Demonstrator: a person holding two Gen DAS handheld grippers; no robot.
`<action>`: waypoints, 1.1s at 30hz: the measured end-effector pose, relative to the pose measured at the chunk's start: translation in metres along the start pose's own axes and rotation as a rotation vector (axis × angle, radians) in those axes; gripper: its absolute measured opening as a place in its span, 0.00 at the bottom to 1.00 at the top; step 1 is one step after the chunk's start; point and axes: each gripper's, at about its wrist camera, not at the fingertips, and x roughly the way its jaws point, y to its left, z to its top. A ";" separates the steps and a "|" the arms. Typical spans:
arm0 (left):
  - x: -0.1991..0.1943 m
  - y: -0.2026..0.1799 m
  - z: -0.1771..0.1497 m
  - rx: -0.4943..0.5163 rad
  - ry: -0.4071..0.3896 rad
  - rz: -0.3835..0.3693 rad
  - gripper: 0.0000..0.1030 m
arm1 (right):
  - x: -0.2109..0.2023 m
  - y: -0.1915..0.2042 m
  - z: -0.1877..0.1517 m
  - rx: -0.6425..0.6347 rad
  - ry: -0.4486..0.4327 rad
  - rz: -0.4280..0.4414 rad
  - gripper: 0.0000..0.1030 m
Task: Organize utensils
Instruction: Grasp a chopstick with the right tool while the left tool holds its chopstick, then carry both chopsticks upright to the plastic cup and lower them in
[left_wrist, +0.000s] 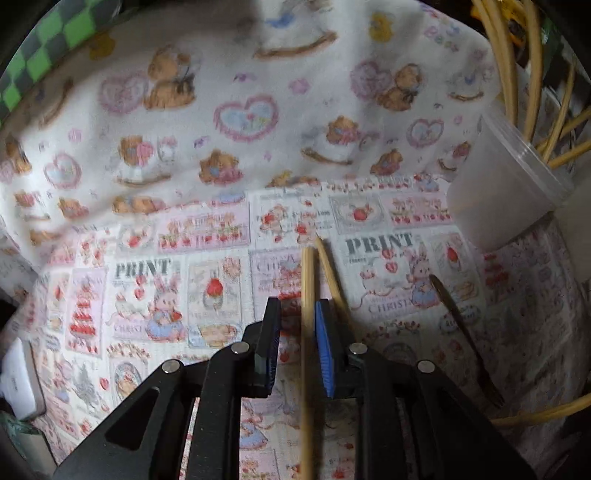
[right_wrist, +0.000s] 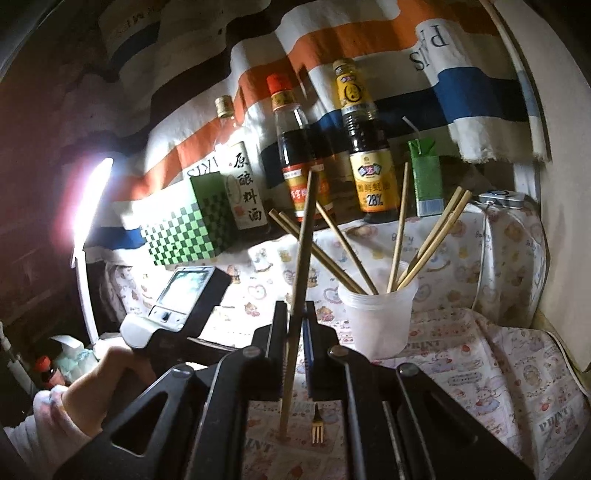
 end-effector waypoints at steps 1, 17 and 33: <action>0.002 -0.005 0.002 0.007 -0.002 0.011 0.18 | 0.001 0.001 -0.001 -0.004 0.003 0.002 0.07; -0.140 -0.012 -0.008 -0.085 -0.350 -0.026 0.06 | -0.009 -0.024 0.010 0.116 -0.025 0.007 0.06; -0.271 -0.001 -0.044 -0.245 -0.899 -0.186 0.06 | -0.017 -0.069 0.018 0.302 -0.102 -0.092 0.06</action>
